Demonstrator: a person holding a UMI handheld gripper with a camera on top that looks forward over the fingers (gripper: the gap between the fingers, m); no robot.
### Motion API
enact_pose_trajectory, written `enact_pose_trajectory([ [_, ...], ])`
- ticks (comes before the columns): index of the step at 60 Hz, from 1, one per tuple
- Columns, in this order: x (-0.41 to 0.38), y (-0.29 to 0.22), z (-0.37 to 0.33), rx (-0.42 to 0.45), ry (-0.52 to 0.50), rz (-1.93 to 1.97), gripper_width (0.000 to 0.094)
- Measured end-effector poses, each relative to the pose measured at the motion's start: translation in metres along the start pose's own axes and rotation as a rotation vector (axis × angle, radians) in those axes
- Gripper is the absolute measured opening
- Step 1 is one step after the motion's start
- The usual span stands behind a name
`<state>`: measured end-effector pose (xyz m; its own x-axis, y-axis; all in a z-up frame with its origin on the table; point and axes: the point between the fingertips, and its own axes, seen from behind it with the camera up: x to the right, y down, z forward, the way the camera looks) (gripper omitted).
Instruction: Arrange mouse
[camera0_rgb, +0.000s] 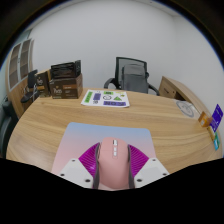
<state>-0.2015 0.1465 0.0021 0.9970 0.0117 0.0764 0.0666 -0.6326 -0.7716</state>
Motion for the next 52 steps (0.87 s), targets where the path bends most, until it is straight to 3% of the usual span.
enact_pose_trajectory([
  [5,0.0,-0.001,0.001,-0.003,-0.004,0.014,0.0435],
  [12,-0.001,0.004,0.002,-0.036,-0.018,0.021,0.0563],
  [15,-0.005,0.01,-0.001,-0.072,-0.043,0.004,0.0715],
  [17,-0.007,0.006,-0.005,-0.057,-0.063,0.003,0.0874],
  [20,-0.009,0.0,-0.015,-0.027,-0.081,0.01,0.0823],
  [33,-0.003,-0.008,-0.1,0.045,-0.142,0.088,0.0845],
  [52,0.06,0.027,-0.302,0.178,-0.231,0.109,0.0835],
])
